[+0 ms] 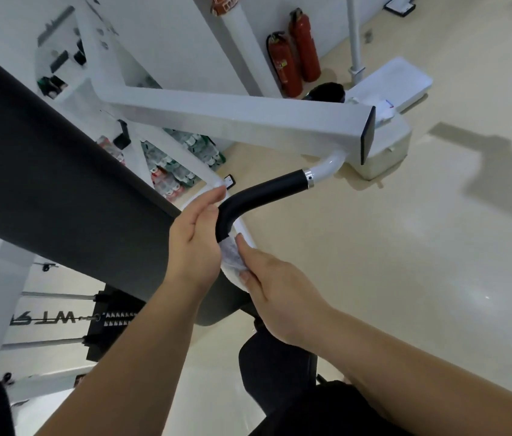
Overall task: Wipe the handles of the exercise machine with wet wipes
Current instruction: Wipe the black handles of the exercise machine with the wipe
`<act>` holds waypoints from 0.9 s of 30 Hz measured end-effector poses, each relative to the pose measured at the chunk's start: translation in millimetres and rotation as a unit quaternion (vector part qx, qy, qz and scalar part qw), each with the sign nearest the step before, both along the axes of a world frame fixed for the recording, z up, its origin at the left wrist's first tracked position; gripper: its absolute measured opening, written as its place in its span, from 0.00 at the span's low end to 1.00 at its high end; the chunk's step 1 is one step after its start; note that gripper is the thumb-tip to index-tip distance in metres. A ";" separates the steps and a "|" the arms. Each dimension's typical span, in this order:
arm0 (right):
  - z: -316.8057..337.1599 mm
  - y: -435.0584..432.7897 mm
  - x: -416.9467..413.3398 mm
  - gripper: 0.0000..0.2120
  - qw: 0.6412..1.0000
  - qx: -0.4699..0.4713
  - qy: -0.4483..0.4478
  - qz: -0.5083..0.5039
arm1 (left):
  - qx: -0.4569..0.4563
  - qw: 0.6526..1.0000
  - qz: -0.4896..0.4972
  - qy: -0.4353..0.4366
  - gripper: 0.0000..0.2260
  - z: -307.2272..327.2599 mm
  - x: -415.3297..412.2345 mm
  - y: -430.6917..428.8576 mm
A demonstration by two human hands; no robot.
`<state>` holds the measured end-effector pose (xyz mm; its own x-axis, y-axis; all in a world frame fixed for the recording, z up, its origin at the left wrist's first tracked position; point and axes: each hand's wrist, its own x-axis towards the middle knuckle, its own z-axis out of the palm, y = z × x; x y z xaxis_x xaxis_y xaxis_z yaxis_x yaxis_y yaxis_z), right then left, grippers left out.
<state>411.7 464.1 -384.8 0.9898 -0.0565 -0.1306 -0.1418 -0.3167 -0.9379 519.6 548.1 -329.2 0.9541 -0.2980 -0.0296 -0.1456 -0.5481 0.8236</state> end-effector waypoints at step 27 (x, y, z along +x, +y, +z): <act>47.6 40.5 36.0 0.24 0.969 0.147 0.037 -0.195 | -0.080 0.989 -0.107 0.060 0.17 -3.6 27.4 7.0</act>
